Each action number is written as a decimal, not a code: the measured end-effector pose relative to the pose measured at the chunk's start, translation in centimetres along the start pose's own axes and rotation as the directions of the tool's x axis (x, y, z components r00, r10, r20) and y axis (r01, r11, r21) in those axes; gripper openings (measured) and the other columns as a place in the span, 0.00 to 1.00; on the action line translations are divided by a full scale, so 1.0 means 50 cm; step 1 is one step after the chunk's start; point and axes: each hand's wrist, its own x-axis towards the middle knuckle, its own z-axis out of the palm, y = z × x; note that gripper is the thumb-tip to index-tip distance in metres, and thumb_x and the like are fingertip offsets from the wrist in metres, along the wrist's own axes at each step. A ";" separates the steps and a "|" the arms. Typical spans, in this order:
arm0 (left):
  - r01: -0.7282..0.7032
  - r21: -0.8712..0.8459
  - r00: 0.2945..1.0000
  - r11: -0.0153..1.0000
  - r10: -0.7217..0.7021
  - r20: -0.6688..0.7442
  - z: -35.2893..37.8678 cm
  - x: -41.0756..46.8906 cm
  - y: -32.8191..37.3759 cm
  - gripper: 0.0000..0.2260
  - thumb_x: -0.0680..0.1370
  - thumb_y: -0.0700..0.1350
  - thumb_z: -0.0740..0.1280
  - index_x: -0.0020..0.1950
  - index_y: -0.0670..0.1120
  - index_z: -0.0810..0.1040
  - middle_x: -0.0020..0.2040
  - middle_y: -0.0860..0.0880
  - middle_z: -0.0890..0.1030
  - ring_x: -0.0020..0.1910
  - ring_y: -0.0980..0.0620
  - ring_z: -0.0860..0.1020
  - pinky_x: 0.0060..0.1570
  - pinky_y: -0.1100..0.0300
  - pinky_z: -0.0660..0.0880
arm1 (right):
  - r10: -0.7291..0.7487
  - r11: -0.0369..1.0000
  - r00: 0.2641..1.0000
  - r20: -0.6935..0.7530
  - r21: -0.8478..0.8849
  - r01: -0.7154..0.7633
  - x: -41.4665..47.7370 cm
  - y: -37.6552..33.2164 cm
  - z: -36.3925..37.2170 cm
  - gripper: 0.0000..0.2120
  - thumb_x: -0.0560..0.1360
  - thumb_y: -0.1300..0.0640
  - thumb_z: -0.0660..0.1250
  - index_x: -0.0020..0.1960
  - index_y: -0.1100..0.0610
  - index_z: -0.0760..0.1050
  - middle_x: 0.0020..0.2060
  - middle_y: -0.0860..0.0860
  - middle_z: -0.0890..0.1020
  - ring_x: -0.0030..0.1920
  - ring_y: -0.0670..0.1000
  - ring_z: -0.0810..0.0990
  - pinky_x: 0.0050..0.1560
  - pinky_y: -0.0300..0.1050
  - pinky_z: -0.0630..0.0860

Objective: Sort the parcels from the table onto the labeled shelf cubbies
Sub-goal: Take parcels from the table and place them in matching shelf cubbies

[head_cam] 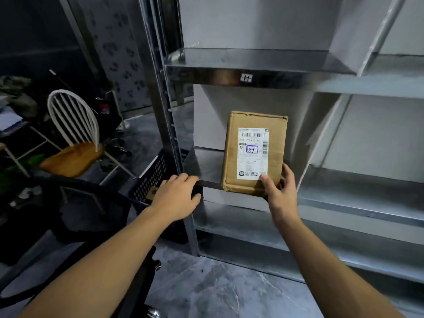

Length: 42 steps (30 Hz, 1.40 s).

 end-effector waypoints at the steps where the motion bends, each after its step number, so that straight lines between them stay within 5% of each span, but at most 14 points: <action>1: -0.013 0.005 1.000 1.000 0.013 0.012 0.004 0.011 -0.005 0.24 0.79 0.58 0.59 0.73 0.52 0.65 0.68 0.50 0.72 0.64 0.46 0.70 0.61 0.48 0.69 | -0.004 1.000 1.000 -0.014 -0.011 0.004 0.013 0.002 0.010 0.30 0.71 0.46 0.74 0.69 0.37 0.66 0.61 0.47 0.80 0.59 0.48 0.82 0.59 0.58 0.81; 7: -0.070 0.029 0.994 0.997 0.068 0.087 0.056 0.080 -0.027 0.23 0.79 0.57 0.59 0.73 0.52 0.65 0.68 0.50 0.71 0.65 0.47 0.69 0.62 0.47 0.67 | 0.009 0.999 0.999 -0.049 -0.050 -0.011 0.123 0.047 0.085 0.28 0.74 0.46 0.73 0.70 0.36 0.64 0.62 0.40 0.77 0.61 0.44 0.78 0.63 0.52 0.79; 12: -0.130 0.056 0.991 0.990 0.128 0.036 0.094 0.146 -0.046 0.25 0.80 0.56 0.58 0.75 0.53 0.59 0.69 0.51 0.70 0.65 0.47 0.69 0.63 0.48 0.67 | -0.032 0.995 0.996 -0.086 -0.093 0.024 0.208 0.103 0.137 0.31 0.76 0.48 0.73 0.75 0.46 0.63 0.65 0.41 0.76 0.65 0.42 0.76 0.69 0.50 0.74; 20: -0.127 0.088 0.992 0.988 0.126 0.009 0.139 0.198 -0.076 0.25 0.79 0.58 0.57 0.75 0.53 0.61 0.66 0.52 0.72 0.63 0.48 0.71 0.64 0.49 0.66 | -0.047 0.974 0.994 -0.098 -0.227 0.024 0.260 0.197 0.177 0.34 0.76 0.48 0.73 0.77 0.46 0.61 0.71 0.47 0.73 0.70 0.48 0.72 0.72 0.55 0.70; 27: -0.088 0.063 0.995 0.994 0.091 -0.039 0.164 0.200 -0.079 0.25 0.78 0.60 0.55 0.74 0.54 0.63 0.65 0.54 0.74 0.64 0.50 0.72 0.69 0.46 0.62 | -0.005 0.948 1.000 -0.021 -0.317 -0.002 0.274 0.215 0.173 0.38 0.72 0.47 0.75 0.75 0.39 0.58 0.69 0.42 0.75 0.67 0.44 0.74 0.69 0.46 0.72; 35: -0.071 0.061 0.997 0.996 0.072 -0.030 0.184 0.204 -0.104 0.24 0.78 0.58 0.60 0.72 0.52 0.66 0.63 0.54 0.75 0.62 0.49 0.72 0.65 0.48 0.65 | 0.037 0.929 0.999 -0.002 -0.368 -0.035 0.310 0.234 0.228 0.38 0.71 0.51 0.77 0.73 0.39 0.59 0.65 0.38 0.74 0.64 0.43 0.74 0.68 0.49 0.74; 42: -0.064 0.047 0.998 0.997 0.064 0.003 0.189 0.197 -0.122 0.25 0.78 0.59 0.58 0.74 0.52 0.65 0.64 0.54 0.74 0.64 0.50 0.71 0.64 0.50 0.66 | 0.067 0.938 0.998 0.003 -0.341 -0.062 0.353 0.245 0.243 0.37 0.73 0.54 0.77 0.70 0.35 0.58 0.69 0.45 0.73 0.69 0.49 0.73 0.69 0.57 0.73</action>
